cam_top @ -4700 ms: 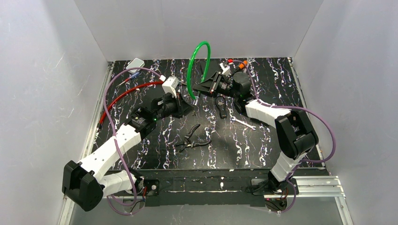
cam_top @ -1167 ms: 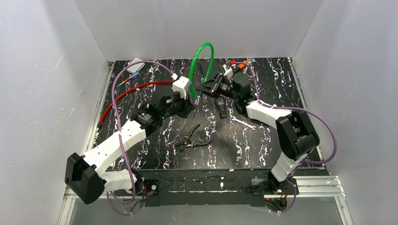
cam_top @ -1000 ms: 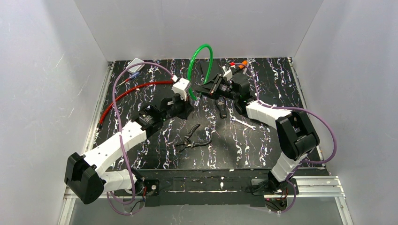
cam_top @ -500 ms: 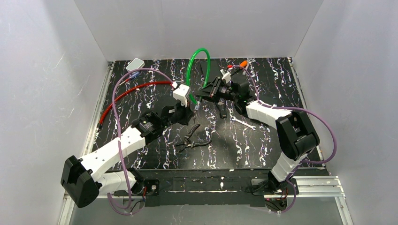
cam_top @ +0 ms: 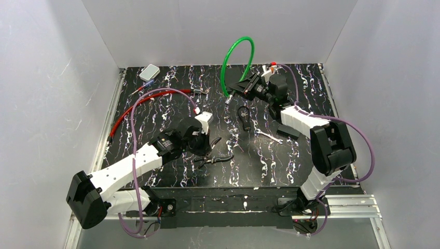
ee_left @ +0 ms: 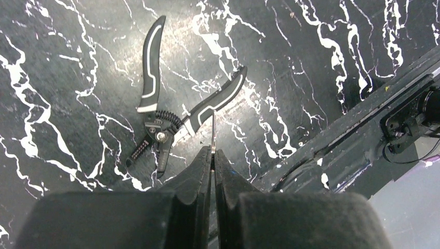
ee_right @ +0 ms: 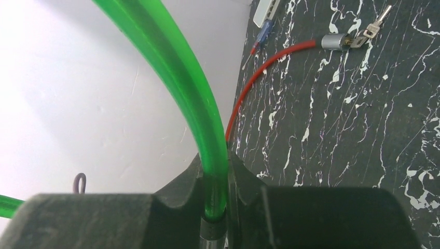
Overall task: Lock with the key
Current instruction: Place the lock at the center of the board.
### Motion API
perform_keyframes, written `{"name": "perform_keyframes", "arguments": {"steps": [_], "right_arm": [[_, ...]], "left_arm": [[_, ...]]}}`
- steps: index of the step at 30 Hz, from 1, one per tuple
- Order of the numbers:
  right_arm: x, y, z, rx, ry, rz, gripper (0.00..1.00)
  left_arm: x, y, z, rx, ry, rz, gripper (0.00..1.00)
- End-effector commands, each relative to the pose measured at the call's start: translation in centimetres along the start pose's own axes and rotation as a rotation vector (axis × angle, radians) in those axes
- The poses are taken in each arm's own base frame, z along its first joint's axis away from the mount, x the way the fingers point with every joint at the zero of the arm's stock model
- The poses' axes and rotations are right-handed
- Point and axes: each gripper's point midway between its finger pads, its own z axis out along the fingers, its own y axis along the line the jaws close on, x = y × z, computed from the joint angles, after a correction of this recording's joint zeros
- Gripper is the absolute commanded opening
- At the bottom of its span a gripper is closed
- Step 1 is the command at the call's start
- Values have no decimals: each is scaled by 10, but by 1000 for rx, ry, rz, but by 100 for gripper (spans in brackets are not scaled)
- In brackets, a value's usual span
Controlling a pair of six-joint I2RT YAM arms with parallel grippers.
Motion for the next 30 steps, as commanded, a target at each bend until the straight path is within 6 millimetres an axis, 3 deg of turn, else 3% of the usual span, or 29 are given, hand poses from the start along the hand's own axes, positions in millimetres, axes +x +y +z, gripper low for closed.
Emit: {"name": "perform_keyframes", "arguments": {"steps": [1,9,17,21,25,30], "right_arm": [[-24,57,-4,-150,-78,-105,1],[-38,55,-14,-148,-99,-102,1],[-63,52,-40,-147,-142,-113,1],[-73,38,-50,-102,-154,-132,1],[-70,11,-52,46,-99,-235,1],[-47,-28,-51,250,5,-337,1]], "left_arm": [[6,-1,-10,2,4,-31,0],[-52,-22,-8,102,-92,-51,0],[-97,-12,37,175,-44,-147,0],[-121,-8,61,204,-47,-157,0],[-145,16,69,191,-108,-219,0],[-160,67,47,113,-191,-329,0]]}}
